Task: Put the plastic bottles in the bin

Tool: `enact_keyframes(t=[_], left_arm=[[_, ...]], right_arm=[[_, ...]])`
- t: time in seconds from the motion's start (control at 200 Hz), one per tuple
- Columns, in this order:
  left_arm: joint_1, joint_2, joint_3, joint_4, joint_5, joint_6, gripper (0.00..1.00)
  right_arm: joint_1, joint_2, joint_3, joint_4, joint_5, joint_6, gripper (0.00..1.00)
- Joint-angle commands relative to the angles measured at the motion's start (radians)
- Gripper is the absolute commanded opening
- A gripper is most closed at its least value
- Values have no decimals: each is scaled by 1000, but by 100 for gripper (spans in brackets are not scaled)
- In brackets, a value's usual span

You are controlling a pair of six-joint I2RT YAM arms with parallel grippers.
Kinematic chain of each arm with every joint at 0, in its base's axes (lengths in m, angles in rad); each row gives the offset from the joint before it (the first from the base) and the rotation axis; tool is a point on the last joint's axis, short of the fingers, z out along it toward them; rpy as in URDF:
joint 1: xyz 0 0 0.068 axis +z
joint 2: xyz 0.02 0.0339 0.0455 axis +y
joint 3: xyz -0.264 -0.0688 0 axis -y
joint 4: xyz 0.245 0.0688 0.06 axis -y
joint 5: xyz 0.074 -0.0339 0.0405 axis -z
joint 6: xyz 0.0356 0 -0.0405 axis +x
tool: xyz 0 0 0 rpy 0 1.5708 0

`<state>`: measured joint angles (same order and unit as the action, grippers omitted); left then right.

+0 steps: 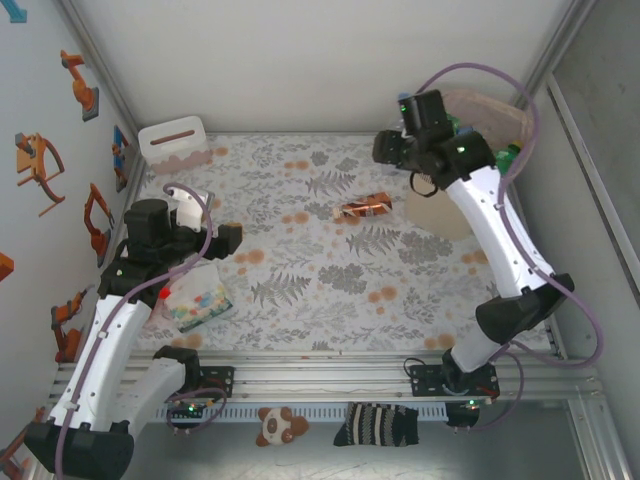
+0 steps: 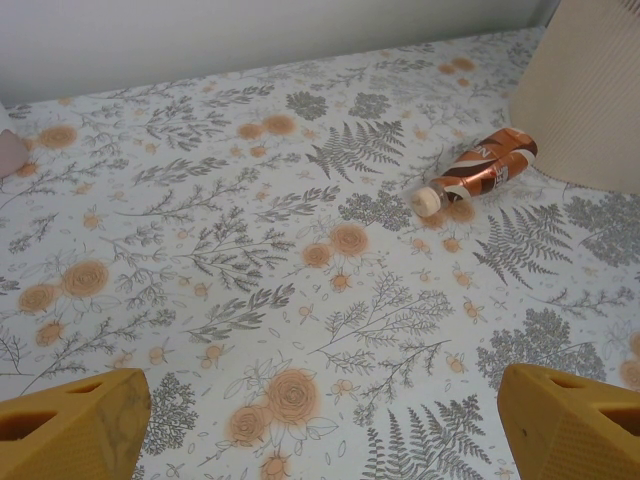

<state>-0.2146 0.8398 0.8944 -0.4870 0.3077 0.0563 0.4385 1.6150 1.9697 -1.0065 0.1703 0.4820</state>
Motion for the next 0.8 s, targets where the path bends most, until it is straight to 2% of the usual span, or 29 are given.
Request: enact_keyframes(t=[0.0, 0.165, 0.305, 0.536, 0.676, 0.791], left_arm=[[4, 0, 15, -4, 16, -2, 89], [4, 7, 15, -4, 16, -1, 89], [4, 12, 15, -3, 18, -2, 89], [4, 11, 14, -6, 9, -1, 90], [5, 13, 15, -5, 10, -1, 89], [5, 16, 15, -4, 8, 0, 89]], right_arm=[[-76, -35, 57, -47, -12, -68, 64], [-208, -19, 124, -47, -26, -104, 64], [-345, 25, 165, -44, -133, -74, 64], [-472, 160, 287, -128, -220, -113, 64], [-524, 207, 267, -159, -289, -136, 64], [-535, 221, 221, -167, -293, -155, 64]])
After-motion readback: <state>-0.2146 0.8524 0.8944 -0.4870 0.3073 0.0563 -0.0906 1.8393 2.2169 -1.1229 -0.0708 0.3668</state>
